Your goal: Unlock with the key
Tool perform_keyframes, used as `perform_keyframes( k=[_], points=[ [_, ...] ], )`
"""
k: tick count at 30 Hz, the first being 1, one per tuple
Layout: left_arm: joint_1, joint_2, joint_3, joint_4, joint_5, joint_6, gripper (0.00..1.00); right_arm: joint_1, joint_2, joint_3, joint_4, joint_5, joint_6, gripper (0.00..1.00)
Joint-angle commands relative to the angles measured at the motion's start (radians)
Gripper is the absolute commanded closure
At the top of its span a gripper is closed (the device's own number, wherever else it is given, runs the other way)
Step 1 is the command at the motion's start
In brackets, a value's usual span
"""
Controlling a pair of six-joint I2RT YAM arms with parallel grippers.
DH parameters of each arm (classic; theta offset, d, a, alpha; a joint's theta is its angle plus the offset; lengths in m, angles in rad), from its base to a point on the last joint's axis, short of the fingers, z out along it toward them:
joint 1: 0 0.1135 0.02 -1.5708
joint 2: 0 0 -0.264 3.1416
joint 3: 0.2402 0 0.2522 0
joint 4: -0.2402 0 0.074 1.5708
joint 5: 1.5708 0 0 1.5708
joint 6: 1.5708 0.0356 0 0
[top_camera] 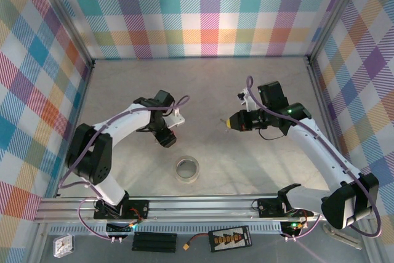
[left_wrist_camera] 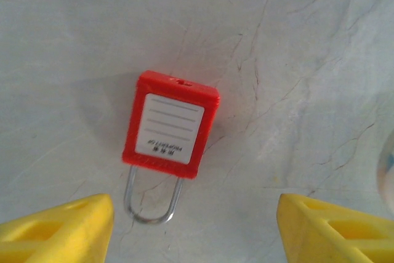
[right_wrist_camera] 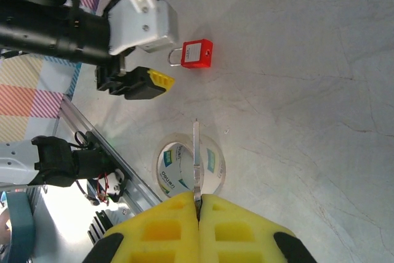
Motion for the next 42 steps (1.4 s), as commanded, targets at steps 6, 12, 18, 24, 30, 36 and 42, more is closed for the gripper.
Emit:
perform_keyframes(
  k=[6,12,18,24,30,36,42],
  points=[
    [0.016,0.083,0.03,0.062,-0.01,0.105,0.3,0.004,-0.01,-0.024,0.018,-0.046,-0.013,1.0],
    [0.022,0.136,0.042,0.075,-0.01,0.11,0.33,0.004,-0.005,-0.032,0.023,-0.052,-0.01,1.0],
    [0.036,0.168,0.04,0.086,0.013,0.106,0.37,0.004,-0.008,-0.032,0.019,-0.046,-0.011,1.0],
    [0.038,0.203,0.056,0.071,0.034,0.102,0.56,0.004,-0.012,-0.03,0.01,-0.038,-0.016,1.0],
    [0.036,0.208,0.053,0.066,0.073,0.086,0.73,0.004,-0.01,-0.023,0.013,-0.043,-0.014,1.0],
    [0.036,0.026,-0.032,0.161,0.184,0.066,0.89,-0.001,0.01,-0.007,-0.014,-0.055,-0.008,1.0],
    [-0.048,-0.34,-0.147,0.286,0.245,0.082,0.97,0.003,0.077,0.038,-0.079,-0.261,-0.049,1.0]
  ],
)
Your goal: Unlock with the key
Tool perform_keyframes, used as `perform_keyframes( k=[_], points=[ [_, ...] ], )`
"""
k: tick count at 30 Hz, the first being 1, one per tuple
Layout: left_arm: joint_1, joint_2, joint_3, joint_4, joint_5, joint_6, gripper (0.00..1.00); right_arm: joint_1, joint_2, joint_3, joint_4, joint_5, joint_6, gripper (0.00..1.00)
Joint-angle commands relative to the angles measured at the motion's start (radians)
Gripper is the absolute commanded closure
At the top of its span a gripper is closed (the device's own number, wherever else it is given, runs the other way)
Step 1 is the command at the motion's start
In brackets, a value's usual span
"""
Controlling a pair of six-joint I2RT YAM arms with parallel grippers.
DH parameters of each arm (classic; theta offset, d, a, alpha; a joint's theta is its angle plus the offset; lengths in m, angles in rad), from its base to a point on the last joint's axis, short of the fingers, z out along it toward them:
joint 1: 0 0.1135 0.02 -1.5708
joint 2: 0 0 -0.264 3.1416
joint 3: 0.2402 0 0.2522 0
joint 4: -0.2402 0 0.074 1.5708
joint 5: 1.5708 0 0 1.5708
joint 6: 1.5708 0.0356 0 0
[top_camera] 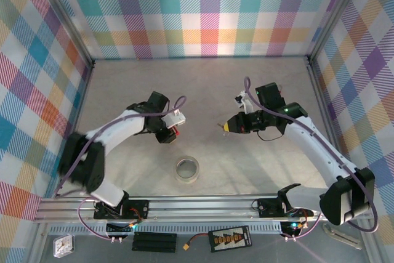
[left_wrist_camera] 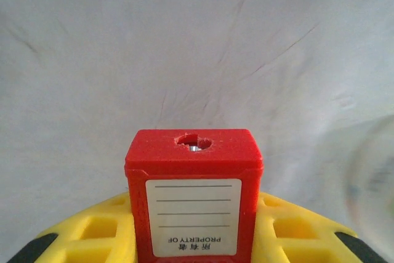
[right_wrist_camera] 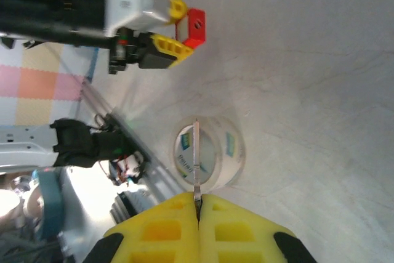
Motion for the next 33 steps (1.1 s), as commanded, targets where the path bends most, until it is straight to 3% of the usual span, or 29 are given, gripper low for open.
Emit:
perform_keyframes(
  k=[1,7,13,33],
  points=[
    [-0.08,-0.19,-0.015,0.074,0.081,0.054,0.98,0.012,0.041,0.065,-0.097,-0.156,-0.068,1.0],
    [-0.26,-0.383,-0.04,0.05,0.037,0.296,1.0,0.096,0.075,0.144,-0.214,-0.133,-0.119,1.0],
    [-0.354,-0.362,0.003,0.017,-0.034,0.382,1.0,0.102,0.04,0.155,-0.201,-0.201,-0.095,1.0],
    [-0.391,-0.304,0.045,0.038,0.008,0.328,1.0,0.176,0.097,0.099,-0.134,-0.194,-0.043,1.0]
  ],
)
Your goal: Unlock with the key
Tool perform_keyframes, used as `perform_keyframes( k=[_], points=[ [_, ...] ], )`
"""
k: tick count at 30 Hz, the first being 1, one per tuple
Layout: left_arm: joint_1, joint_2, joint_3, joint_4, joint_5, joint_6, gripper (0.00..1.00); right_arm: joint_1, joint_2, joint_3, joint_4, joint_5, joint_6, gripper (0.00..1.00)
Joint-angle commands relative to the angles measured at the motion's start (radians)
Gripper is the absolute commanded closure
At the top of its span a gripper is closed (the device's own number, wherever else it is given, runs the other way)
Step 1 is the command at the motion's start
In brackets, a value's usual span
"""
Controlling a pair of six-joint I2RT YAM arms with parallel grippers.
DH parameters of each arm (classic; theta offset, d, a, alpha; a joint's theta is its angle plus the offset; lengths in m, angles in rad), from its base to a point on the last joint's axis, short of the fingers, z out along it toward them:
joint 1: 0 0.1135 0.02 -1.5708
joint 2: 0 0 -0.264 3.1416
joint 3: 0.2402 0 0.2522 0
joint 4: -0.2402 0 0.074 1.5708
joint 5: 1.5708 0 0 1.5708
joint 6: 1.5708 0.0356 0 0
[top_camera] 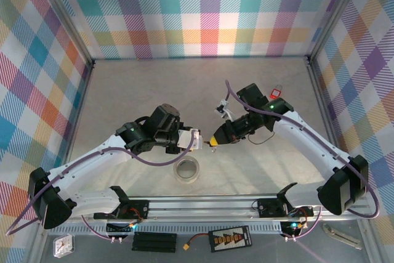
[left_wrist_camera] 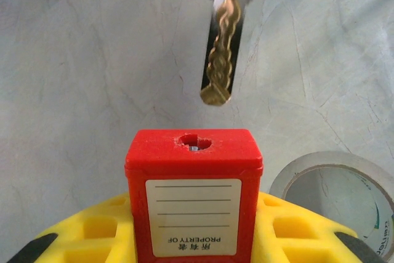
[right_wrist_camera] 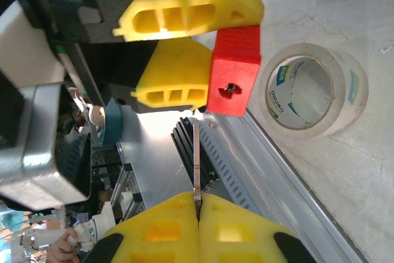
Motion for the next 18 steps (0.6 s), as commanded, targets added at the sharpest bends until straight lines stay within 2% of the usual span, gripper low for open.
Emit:
perform_keyframes(
  k=[1,18],
  points=[
    [-0.017,-0.009,0.034,0.007,0.035,-0.008,1.0,0.006,0.02,-0.011,0.025,-0.006,0.007,1.0],
    [-0.056,0.0,0.043,0.019,0.031,-0.022,1.0,0.006,0.062,-0.029,0.049,-0.007,0.014,1.0]
  ],
)
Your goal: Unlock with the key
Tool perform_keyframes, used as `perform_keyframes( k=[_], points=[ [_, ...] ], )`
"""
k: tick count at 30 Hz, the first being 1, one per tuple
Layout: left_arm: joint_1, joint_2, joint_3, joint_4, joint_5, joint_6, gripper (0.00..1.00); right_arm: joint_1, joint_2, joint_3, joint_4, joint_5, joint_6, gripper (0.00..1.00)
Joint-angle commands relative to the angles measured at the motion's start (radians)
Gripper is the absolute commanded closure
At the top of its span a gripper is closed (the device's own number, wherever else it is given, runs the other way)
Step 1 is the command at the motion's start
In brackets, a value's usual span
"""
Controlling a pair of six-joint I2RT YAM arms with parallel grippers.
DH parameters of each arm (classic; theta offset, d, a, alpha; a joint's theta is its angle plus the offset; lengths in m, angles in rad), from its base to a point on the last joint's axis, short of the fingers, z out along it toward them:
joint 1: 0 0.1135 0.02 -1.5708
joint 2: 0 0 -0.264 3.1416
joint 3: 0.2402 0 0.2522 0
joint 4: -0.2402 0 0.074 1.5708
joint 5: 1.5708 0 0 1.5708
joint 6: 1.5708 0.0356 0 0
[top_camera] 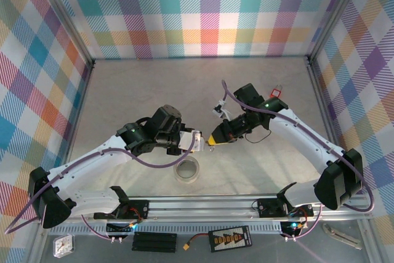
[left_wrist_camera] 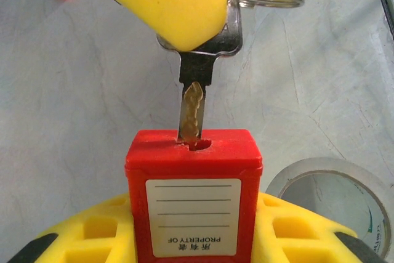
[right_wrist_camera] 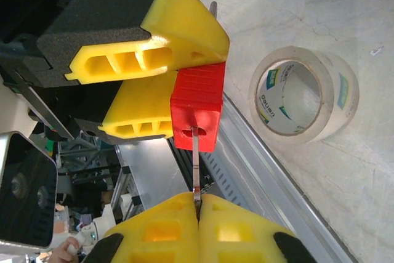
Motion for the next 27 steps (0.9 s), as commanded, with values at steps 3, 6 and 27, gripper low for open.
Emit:
perform_keyframes(
  k=[3,6,27],
  points=[
    [-0.028,0.009,0.043,0.032,0.029,-0.027,1.0,0.008,0.019,-0.023,0.011,-0.018,0.001,1.0],
    [-0.03,0.021,0.054,0.028,0.041,-0.032,1.0,0.013,0.022,-0.024,0.005,-0.009,-0.003,1.0],
    [-0.131,0.044,0.085,0.174,0.112,-0.149,1.0,0.054,0.119,0.036,0.047,0.056,0.003,1.0]
  ],
)
